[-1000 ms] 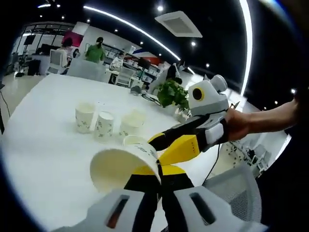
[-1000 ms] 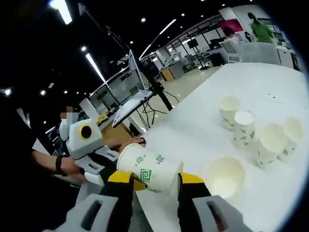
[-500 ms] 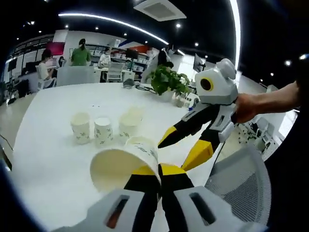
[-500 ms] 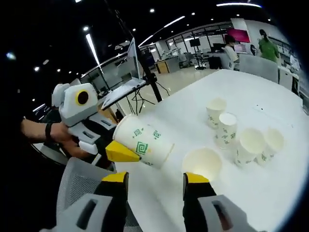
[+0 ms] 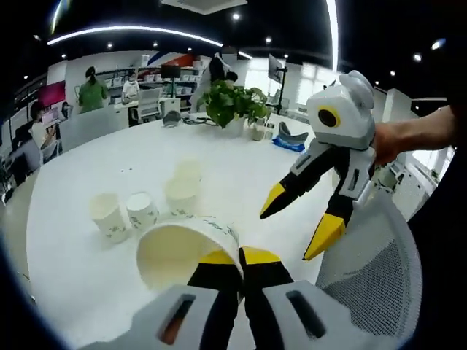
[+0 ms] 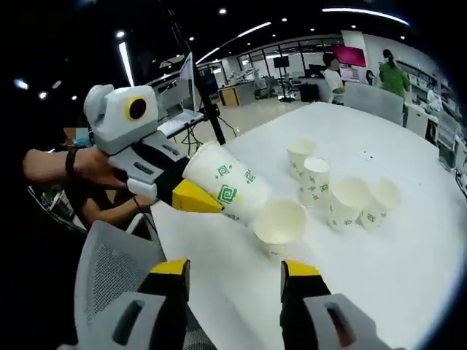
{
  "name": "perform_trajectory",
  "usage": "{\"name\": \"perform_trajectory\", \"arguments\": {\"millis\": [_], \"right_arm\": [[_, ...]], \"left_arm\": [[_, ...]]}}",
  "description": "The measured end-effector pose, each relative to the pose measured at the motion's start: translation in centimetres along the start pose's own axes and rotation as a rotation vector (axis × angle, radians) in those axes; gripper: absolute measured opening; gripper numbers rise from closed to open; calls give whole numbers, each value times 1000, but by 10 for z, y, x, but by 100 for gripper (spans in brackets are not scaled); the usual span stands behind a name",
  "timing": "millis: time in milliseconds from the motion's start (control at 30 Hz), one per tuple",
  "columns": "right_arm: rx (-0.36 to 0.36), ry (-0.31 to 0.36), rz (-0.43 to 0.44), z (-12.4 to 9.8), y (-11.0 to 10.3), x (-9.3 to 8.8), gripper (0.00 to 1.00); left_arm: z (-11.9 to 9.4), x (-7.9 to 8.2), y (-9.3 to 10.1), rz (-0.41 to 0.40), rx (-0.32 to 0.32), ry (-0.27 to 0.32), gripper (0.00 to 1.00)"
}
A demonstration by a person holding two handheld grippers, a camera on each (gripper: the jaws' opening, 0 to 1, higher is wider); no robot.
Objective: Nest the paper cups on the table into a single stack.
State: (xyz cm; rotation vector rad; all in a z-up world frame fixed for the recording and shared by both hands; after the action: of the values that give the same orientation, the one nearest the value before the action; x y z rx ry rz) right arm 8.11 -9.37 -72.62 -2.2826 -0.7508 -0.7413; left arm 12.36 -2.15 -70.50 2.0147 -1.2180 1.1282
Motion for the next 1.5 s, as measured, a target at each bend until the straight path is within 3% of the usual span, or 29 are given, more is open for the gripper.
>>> {"name": "perform_trajectory", "arguments": {"millis": [133, 300, 367, 467, 733, 967, 1500], "right_arm": [[-34, -14, 9, 2, 9, -10, 53], [-88, -8, 9, 3, 16, -14, 57], [-123, 32, 33, 0, 19, -13, 59], [-120, 102, 120, -1, 19, -13, 60], [-136, 128, 175, -5, 21, -24, 61], [-141, 167, 219, -7, 22, -25, 61], [-137, 163, 224, -4, 16, -30, 61]], "left_arm": [[9, 4, -2, 16, -6, -14, 0], [19, 2, -2, 66, -22, -78, 0], [23, 0, -3, 91, -24, -109, 0], [28, -3, -4, 93, -16, -141, 0], [34, -4, -5, 117, -17, -177, 0], [35, -3, 1, 108, -17, -191, 3], [36, -1, -1, 93, 14, -171, 7]]}}
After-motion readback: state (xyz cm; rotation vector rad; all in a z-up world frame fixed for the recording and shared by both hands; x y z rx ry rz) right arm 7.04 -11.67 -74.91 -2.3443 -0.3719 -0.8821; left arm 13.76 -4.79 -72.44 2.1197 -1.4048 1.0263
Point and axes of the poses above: the point that each gripper's makers call its tool centre point, and the gripper's own axes: z roughly forward along the fingers, y roughly to its right, x roughly out of its top, the point moved 2 cm from there along -z, roughly backward along the fingers, and after that the axes turned 9 degrees about z, right-handed, at the moved point
